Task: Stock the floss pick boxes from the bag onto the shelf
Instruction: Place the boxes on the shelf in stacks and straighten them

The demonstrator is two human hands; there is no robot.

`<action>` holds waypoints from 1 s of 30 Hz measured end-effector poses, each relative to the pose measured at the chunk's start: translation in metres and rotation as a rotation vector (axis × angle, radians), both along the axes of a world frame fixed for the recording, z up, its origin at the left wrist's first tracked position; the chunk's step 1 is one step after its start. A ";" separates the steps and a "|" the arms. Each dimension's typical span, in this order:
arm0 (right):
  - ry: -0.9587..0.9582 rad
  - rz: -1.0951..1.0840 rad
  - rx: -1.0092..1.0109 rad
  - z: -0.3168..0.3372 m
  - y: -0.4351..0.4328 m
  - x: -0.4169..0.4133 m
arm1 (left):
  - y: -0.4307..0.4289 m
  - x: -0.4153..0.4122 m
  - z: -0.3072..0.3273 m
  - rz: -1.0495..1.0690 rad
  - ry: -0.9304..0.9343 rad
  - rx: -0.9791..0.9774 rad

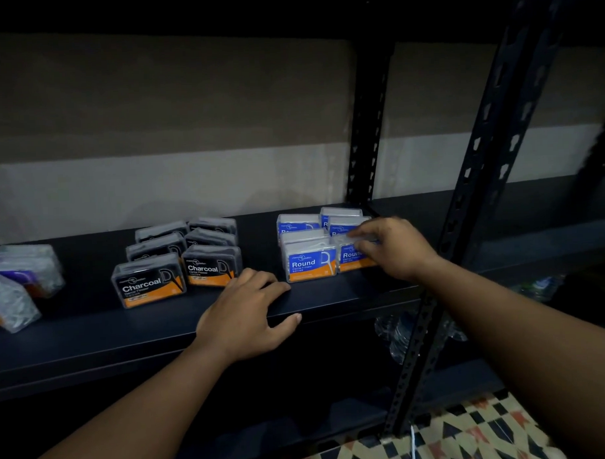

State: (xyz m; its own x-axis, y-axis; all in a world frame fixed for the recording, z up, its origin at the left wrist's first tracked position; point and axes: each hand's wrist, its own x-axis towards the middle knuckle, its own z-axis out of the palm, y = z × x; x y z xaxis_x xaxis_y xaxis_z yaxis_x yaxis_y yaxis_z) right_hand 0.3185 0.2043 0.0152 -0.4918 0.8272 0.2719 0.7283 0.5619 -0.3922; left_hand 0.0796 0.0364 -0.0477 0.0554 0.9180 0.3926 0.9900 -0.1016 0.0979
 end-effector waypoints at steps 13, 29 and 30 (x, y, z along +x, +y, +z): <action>-0.105 -0.065 -0.097 0.043 0.035 -0.041 | -0.001 0.000 0.001 -0.004 0.011 -0.006; -0.132 -0.025 -0.089 0.039 0.029 -0.039 | -0.001 -0.001 0.001 -0.008 0.016 -0.001; -0.134 -0.017 -0.090 0.039 0.029 -0.038 | -0.001 -0.001 0.000 -0.008 0.014 0.000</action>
